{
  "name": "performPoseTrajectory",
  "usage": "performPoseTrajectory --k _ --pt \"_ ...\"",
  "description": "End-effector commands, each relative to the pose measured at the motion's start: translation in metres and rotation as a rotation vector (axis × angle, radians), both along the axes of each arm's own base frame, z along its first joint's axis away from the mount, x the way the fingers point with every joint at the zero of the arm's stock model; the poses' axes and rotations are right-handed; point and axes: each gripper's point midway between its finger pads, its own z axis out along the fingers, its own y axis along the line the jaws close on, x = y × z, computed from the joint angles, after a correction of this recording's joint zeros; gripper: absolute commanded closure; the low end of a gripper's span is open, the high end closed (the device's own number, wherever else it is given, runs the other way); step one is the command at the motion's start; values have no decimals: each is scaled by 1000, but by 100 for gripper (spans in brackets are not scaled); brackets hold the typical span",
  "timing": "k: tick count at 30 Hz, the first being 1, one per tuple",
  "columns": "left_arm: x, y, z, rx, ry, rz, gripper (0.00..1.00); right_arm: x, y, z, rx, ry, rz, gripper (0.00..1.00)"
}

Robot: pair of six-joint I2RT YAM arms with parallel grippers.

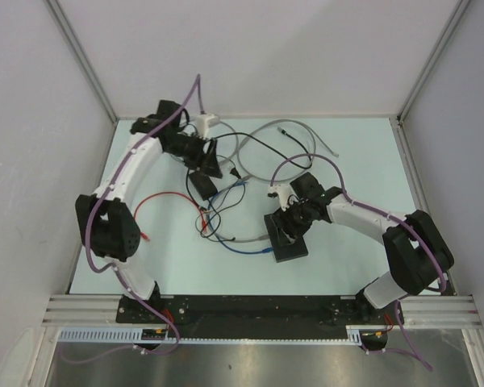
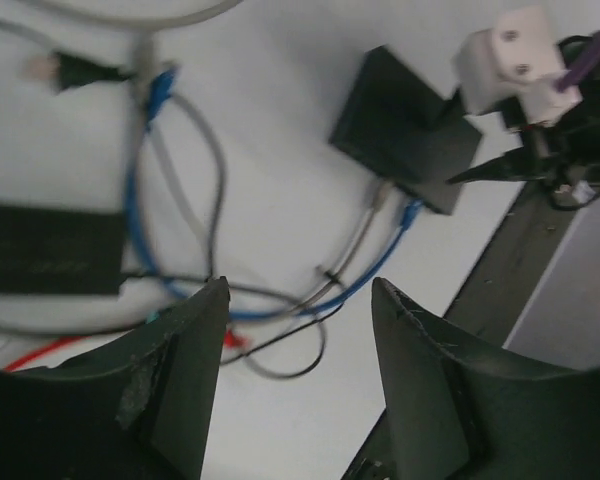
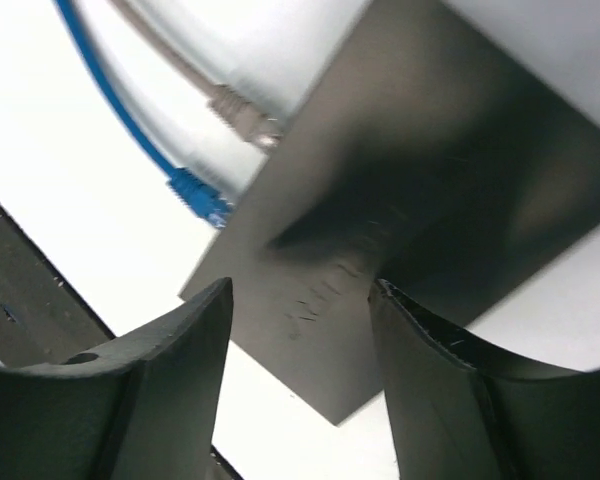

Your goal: Pull the plug from the switch port

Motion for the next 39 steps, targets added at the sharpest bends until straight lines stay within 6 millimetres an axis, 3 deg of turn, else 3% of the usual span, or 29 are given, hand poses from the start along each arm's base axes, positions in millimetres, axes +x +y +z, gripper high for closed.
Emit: performPoseTrajectory --k 1,5,9,11,14,21,24,30,36,39 --pt "-13 -80 -22 -234 132 -152 39 6 -24 -7 -49 -5 -46 37" --pt "-29 -104 -65 -195 220 -201 41 8 -26 -4 -38 -3 -62 53" --pt "-46 -108 -107 -145 312 -186 41 8 -26 -4 -35 -3 -59 63" --pt "-52 -112 -119 -157 335 -202 41 8 -26 -3 -32 -4 -57 74" --pt "-68 -118 -131 -157 384 -249 44 8 -26 -4 -40 -2 -61 80" --pt "-92 -147 -148 -126 416 -333 44 8 -27 -8 -60 -7 -63 77" --pt "-107 -160 -173 -72 472 -358 46 8 -26 -8 -62 -9 -58 76" --pt "-128 -169 -187 -65 555 -397 52 8 -26 -9 -65 -10 -61 76" --pt "-136 -182 -191 -70 577 -426 55 7 -25 -12 -66 -1 -59 75" --pt "-125 -178 -204 13 539 -370 60 7 -26 -13 -70 3 -61 75"
